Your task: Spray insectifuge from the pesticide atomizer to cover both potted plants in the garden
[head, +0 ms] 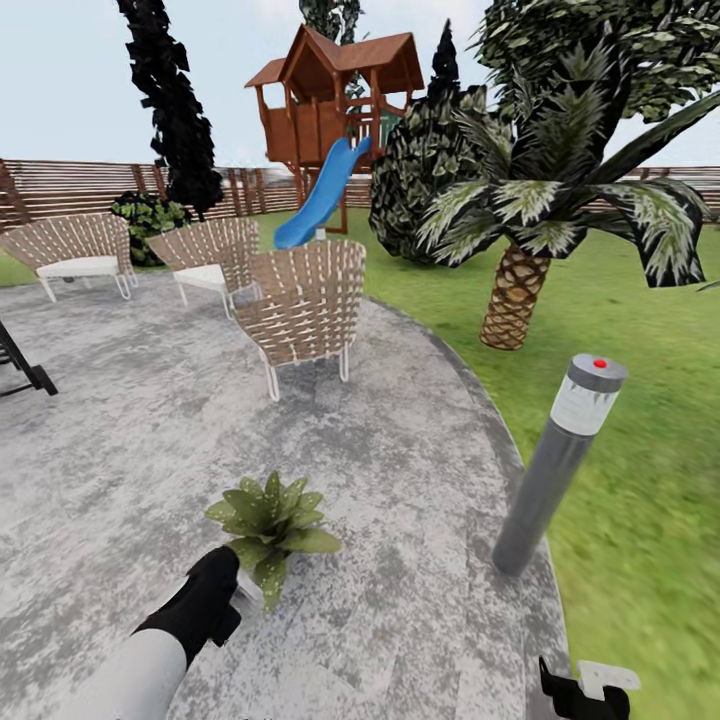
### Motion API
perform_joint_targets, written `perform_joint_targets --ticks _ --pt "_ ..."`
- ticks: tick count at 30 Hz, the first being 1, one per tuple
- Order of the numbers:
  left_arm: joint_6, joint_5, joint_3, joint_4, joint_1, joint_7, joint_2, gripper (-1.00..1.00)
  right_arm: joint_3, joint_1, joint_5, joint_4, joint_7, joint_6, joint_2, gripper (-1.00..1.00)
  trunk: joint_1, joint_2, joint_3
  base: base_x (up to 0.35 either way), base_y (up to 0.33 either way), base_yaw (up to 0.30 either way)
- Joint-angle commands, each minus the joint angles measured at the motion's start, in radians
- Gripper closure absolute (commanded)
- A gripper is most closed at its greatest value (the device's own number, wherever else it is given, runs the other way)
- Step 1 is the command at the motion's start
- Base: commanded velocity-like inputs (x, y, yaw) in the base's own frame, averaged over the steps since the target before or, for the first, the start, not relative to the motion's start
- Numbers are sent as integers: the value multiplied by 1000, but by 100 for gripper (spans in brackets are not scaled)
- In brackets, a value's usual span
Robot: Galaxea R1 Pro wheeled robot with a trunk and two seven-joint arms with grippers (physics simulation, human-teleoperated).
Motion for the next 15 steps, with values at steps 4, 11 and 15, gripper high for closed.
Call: perform_joint_targets --ticks 4,11,15 --pt "12 -16 -7 -58 -7 -14 -41 100 -7 -1 11 1 -2 -3 0 -100 0 0 -1 0 -51 61" --pt "79 -29 -204 -55 -176 -108 -83 100 -7 -1 11 0 -2 -4 0 -100 0 0 -1 0 -3 4" --pt "86 -60 -243 -52 -224 -160 -83 100 -7 -1 11 0 -2 -3 0 -100 0 0 -1 0 0 0"
